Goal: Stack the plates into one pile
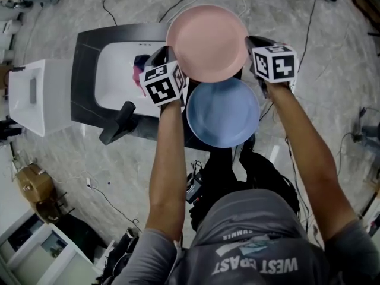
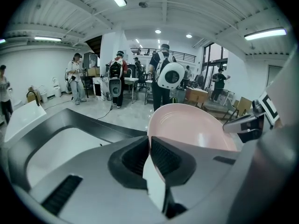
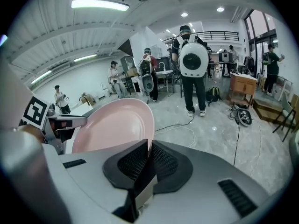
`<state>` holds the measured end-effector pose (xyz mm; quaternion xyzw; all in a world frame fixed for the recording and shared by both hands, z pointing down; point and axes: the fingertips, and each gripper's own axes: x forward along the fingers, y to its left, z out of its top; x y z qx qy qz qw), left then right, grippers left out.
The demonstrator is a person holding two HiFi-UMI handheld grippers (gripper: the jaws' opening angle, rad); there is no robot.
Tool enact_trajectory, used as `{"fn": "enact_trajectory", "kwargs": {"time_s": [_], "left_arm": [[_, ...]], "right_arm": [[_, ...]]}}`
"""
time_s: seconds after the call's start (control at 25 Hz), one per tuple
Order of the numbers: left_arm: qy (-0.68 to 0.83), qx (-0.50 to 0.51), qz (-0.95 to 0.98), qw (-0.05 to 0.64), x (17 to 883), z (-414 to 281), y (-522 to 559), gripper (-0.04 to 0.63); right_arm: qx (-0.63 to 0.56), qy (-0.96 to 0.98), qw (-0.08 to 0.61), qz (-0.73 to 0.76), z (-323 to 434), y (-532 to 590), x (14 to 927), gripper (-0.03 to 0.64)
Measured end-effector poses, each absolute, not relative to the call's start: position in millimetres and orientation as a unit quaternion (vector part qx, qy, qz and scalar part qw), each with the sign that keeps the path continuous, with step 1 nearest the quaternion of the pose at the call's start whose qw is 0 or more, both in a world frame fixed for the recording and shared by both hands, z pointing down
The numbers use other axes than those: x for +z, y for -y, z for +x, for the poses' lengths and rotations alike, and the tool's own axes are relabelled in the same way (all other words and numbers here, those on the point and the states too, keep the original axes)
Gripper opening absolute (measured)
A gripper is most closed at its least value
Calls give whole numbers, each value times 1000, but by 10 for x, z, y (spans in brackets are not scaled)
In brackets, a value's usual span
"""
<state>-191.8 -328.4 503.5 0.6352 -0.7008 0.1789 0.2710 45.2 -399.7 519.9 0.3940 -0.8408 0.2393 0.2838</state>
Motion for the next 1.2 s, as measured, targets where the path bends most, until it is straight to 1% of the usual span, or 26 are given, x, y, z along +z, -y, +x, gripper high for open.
{"fn": "enact_trajectory", "kwargs": {"time_s": [0.72,1.2], "left_arm": [[712,182,617,282,5019,-1749,2563,20],[718,186,598,304,5205,-1602,2103,20]], "right_arm": [[237,848,306,363,586,3360,5271,51],[233,851,329,337,699,3016,5407,51]]}}
